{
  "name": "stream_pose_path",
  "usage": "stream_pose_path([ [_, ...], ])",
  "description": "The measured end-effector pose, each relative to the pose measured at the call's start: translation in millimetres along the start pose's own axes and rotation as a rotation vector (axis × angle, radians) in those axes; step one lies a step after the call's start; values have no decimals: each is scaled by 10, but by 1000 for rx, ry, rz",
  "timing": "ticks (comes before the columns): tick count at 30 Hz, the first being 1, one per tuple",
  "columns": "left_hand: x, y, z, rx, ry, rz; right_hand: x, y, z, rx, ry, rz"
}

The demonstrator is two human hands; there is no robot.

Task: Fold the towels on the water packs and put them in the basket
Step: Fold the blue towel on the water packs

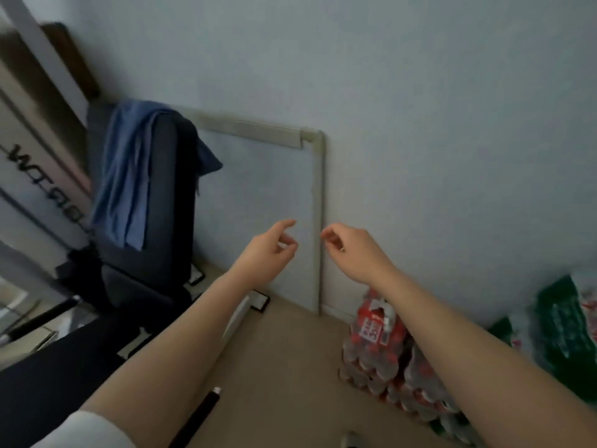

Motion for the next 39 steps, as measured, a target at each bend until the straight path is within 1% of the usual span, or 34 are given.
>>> stream_pose_path([
  [5,539,-284,175,158,251,-107,-171,-229,834,165,-116,-12],
  [9,1027,-426,307,200,479,-110,-259,-610,1414,285,-168,35],
  [12,1399,-526,397,193,622,-74,-337,-896,1704,322,-194,118],
  [16,1965,-585,581,133,771,-56,-413,-1217,2111,339,-176,173],
  [18,2266,-646,704,90,820,-94,-402,-1396,2367,320,-138,219],
  [20,2558,-706,824,13,864,-93,-347,-1569,2629,283,-61,278],
  [22,2838,-757,958,-48,879,-24,-303,-1737,2877,248,22,314],
  [24,3098,-870,1132,-35,858,66,-302,-1931,3107,245,74,312],
  [27,3351,-1117,1381,89,764,113,-412,-2180,3422,231,25,332],
  [29,3437,-1239,1475,98,693,98,-524,-2316,3591,227,-41,321],
  [31,3508,-1283,1493,50,687,108,-636,-2437,3695,258,-76,298],
  [34,3541,-1255,1520,-34,720,193,-685,-2525,3789,295,-31,303],
  [36,3495,-1212,1546,-90,725,246,-630,-2548,3824,336,13,238],
  [39,3449,-1134,1586,-154,711,223,-568,-2520,3832,394,16,118],
])
Point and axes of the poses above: each hand's wrist, its own z-axis towards the middle knuckle, its own x-axis out of the back of the hand, y = z × x, the point moved 6 cm from there along z, towards the middle knuckle, and after that the axes turned 12 degrees about -z, right-handed, at the moved point
